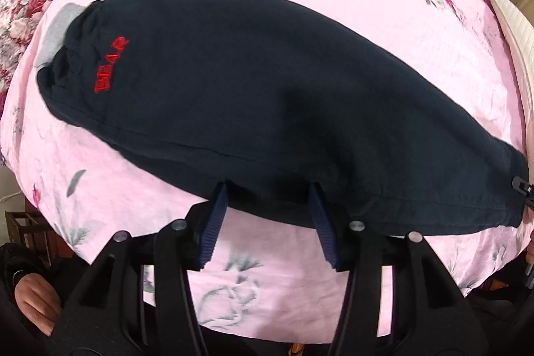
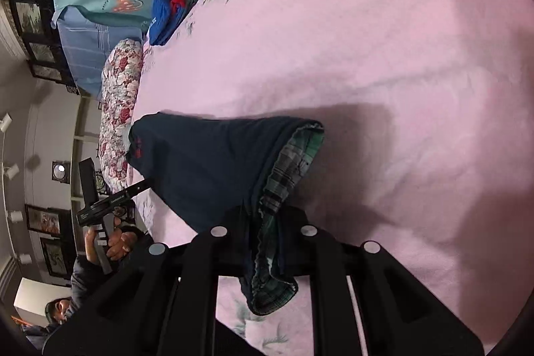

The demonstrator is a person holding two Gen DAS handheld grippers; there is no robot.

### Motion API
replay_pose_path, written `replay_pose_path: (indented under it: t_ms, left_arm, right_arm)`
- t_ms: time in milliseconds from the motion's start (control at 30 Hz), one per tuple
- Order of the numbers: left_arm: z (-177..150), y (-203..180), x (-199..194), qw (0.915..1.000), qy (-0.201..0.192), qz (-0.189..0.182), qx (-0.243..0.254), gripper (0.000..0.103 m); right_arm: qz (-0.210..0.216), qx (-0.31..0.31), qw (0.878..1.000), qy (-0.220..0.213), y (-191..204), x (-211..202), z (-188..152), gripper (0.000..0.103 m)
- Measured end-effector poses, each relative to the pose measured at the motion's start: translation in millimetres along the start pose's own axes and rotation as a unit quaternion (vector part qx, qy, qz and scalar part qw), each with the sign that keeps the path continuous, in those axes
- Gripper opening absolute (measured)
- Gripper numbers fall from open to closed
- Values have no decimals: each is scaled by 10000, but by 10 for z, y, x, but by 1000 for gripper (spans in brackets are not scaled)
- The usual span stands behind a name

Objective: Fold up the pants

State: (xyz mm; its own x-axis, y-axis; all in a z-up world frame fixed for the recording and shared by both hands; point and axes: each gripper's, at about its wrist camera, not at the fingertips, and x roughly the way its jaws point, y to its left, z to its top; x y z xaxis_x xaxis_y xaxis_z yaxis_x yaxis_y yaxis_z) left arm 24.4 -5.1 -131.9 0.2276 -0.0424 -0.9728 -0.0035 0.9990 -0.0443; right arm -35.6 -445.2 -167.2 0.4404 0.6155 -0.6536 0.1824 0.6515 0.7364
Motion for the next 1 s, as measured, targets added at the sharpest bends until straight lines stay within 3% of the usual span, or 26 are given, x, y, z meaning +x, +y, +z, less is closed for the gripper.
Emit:
replay_pose_path:
  t_ms: [67,133,233,400,433,467,500,633,800,900,1000]
  left_arm:
    - [-18,101,-29,9998,-55,-121,-123,51]
    - [-22,162,-66,9997,-90,-133,-188,51]
    - [-57,204,-119,9997,-120,-139,-173,51]
    - [-89,144,-142,9998,-92,-157,-47,51]
    - [-79,135,-131,9999,-87,-126,-31,51]
    - [-51,107,-103,9999,-67,-121,-31,51]
    - [-36,104,-82,9999,-45,-112,-42,51]
    - [-46,152,16,9996,61,263,-101,51]
    - [-132,375,-107,9983,-204,-27,-537,51]
    - [-223,567,-255,9963,-400,-47,-762,51]
    - [-319,790,-386,9936,-543,0,-995,51]
  right_arm:
    - [-252,-88,9996,130,-17,38,12,19]
    - [-379,209,9989,155,-137,46,-14,42]
    - [-15,688,9976,103,-298,-17,-90,45]
    - [656,916,9936,33,-374,107,-129,45]
    - [769,885,9931,64,-351,167,-110,41]
    - [794,801,9936,98,-319,207,-98,31]
    - [765,710,9944,145,-264,255,-84,12]
    - [627,591,9963,-78,-27,51,-107,9]
    - [499,-27,9987,-32,778,-186,52,9]
    - [624,-432,9970,127,1314,-45,224,9]
    - [738,-758,9935,418,1829,369,373,9]
